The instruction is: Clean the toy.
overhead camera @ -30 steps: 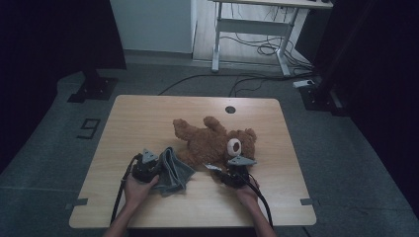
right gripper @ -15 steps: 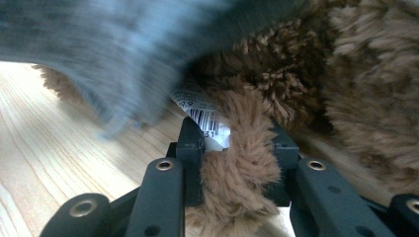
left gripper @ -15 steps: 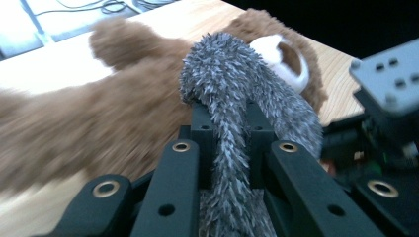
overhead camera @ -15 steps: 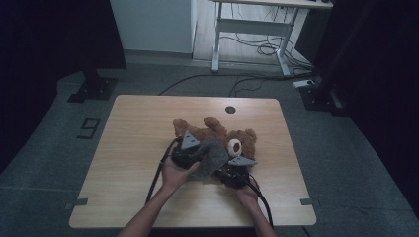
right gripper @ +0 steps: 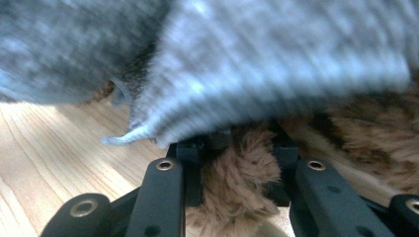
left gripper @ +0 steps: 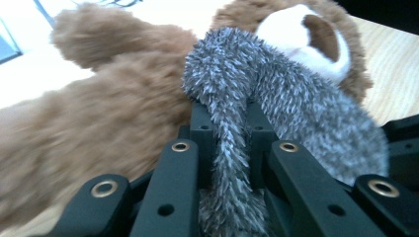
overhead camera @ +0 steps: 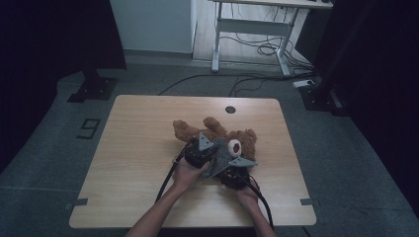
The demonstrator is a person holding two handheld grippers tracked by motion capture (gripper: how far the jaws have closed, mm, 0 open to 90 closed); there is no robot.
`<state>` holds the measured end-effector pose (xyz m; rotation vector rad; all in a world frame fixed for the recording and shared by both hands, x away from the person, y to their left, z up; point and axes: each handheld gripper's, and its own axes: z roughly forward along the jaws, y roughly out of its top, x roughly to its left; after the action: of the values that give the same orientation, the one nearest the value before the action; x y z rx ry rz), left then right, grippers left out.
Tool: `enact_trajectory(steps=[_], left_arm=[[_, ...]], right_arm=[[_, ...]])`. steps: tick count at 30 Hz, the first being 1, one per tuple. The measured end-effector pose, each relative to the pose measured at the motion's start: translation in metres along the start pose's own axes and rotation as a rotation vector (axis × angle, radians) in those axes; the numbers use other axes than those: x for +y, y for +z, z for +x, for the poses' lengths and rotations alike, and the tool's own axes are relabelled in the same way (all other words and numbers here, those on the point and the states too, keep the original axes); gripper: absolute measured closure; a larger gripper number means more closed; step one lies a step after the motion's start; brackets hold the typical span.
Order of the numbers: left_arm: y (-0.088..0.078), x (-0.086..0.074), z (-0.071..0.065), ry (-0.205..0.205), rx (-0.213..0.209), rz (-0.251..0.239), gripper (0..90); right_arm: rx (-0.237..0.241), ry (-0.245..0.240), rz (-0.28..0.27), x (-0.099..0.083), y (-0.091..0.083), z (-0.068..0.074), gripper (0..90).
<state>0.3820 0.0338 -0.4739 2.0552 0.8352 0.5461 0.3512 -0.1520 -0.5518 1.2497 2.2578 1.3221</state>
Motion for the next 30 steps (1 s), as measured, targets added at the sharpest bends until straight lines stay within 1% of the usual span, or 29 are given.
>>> enact_trajectory(steps=[3, 4, 5, 7, 8, 9, 11, 12, 13, 15, 16, 17, 18, 19, 21, 23, 24, 28, 30], left_arm=[[-0.01, -0.009, 0.009, -0.015, 0.015, -0.005, 79.1], [-0.01, -0.009, 0.009, -0.015, 0.015, -0.005, 79.2], [-0.016, -0.014, 0.016, -0.022, 0.042, 0.0, 79.2], [-0.02, -0.02, 0.024, -0.046, 0.059, 0.001, 79.3], [-0.02, -0.02, 0.024, -0.046, 0.059, 0.001, 79.3], [-0.024, -0.025, 0.031, -0.064, 0.078, 0.004, 79.4], [-0.028, -0.033, 0.04, -0.084, 0.098, 0.017, 79.4], [-0.028, -0.033, 0.04, -0.084, 0.098, 0.017, 79.4], [-0.029, -0.042, 0.048, -0.096, 0.115, 0.042, 79.5], [-0.029, -0.054, 0.055, -0.126, 0.105, 0.068, 79.5], [-0.029, -0.054, 0.055, -0.126, 0.105, 0.068, 79.5], [-0.029, -0.065, 0.06, -0.146, 0.09, 0.078, 79.5], [-0.029, -0.065, 0.06, -0.146, 0.09, 0.078, 79.5], [-0.032, -0.071, 0.062, -0.153, 0.083, 0.083, 79.6], [-0.035, -0.073, 0.063, -0.147, 0.087, 0.089, 79.5], [-0.037, -0.075, 0.065, -0.143, 0.093, 0.092, 79.5], [-0.041, -0.077, 0.067, -0.142, 0.105, 0.097, 79.5], [-0.047, -0.085, 0.073, -0.166, 0.112, 0.099, 79.5], [-0.05, -0.088, 0.076, -0.168, 0.119, 0.108, 79.6]], right_arm=[[0.001, 0.004, -0.001, 0.0, 0.0, 0.0, 68.4], [0.001, 0.003, -0.001, 0.0, 0.0, 0.0, 68.3], [0.002, 0.004, -0.001, 0.0, 0.0, 0.0, 68.3], [0.001, 0.003, -0.002, 0.0, 0.0, 0.0, 68.4], [0.0, 0.002, -0.002, 0.0, 0.0, 0.0, 68.4], [0.0, 0.004, -0.002, 0.0, 0.0, 0.0, 68.4], [0.002, 0.006, -0.001, 0.0, 0.0, 0.0, 68.4], [0.004, 0.006, -0.001, 0.0, 0.0, 0.0, 68.4], [0.005, 0.009, -0.001, 0.0, 0.0, 0.0, 68.4], [0.007, 0.011, 0.0, 0.0, 0.0, -0.001, 68.4], [0.008, 0.012, 0.001, 0.0, 0.0, -0.001, 68.4], [0.008, 0.012, 0.001, 0.0, 0.0, -0.001, 68.4], [0.009, 0.011, 0.002, 0.0, 0.0, -0.001, 68.4], [0.009, 0.01, 0.003, 0.0, 0.0, -0.001, 68.4], [0.008, 0.008, 0.003, 0.0, 0.001, 0.0, 68.4], [0.009, 0.006, 0.003, 0.0, 0.001, 0.0, 68.4], [0.009, 0.005, 0.003, 0.0, 0.001, 0.0, 68.4], [0.011, 0.005, 0.003, 0.0, 0.001, 0.0, 68.4], [0.013, 0.005, 0.003, 0.0, 0.001, 0.0, 68.4]])
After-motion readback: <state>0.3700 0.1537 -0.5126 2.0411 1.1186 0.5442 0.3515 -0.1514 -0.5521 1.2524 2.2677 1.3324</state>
